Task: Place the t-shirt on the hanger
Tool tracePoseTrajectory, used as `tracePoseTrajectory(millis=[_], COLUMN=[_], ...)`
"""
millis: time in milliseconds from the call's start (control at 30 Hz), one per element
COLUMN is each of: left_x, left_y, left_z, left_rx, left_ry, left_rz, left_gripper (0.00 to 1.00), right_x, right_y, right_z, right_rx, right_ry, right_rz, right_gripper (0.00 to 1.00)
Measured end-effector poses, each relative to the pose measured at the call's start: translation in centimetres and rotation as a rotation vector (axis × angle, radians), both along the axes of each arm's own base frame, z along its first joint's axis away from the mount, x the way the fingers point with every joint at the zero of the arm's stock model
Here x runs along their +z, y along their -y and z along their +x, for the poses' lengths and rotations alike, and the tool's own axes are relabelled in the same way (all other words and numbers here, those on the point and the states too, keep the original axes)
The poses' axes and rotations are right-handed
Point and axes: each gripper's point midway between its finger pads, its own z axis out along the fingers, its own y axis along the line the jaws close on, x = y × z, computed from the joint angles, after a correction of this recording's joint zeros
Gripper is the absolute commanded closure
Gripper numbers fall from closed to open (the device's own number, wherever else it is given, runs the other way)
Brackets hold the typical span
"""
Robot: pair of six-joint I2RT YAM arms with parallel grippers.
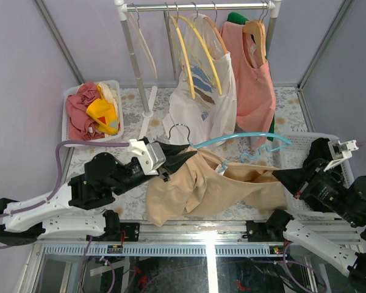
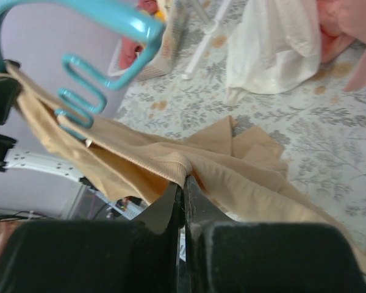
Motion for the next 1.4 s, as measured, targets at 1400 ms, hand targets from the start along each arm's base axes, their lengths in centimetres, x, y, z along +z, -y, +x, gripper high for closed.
tracePoseTrajectory(millis=[1400], left_x=[-1.8], left_y=[-0.4], left_z=[-1.2], left_rx=[-0.056], left_ry=[-0.101], left_rz=[0.067], left_gripper=[1.0], right_x=[-6.6], right_y=[-0.4], right_z=[3.3], right_rx=[-0.064], right_ry=[-0.048], right_rz=[-0.235], right_gripper=[1.0])
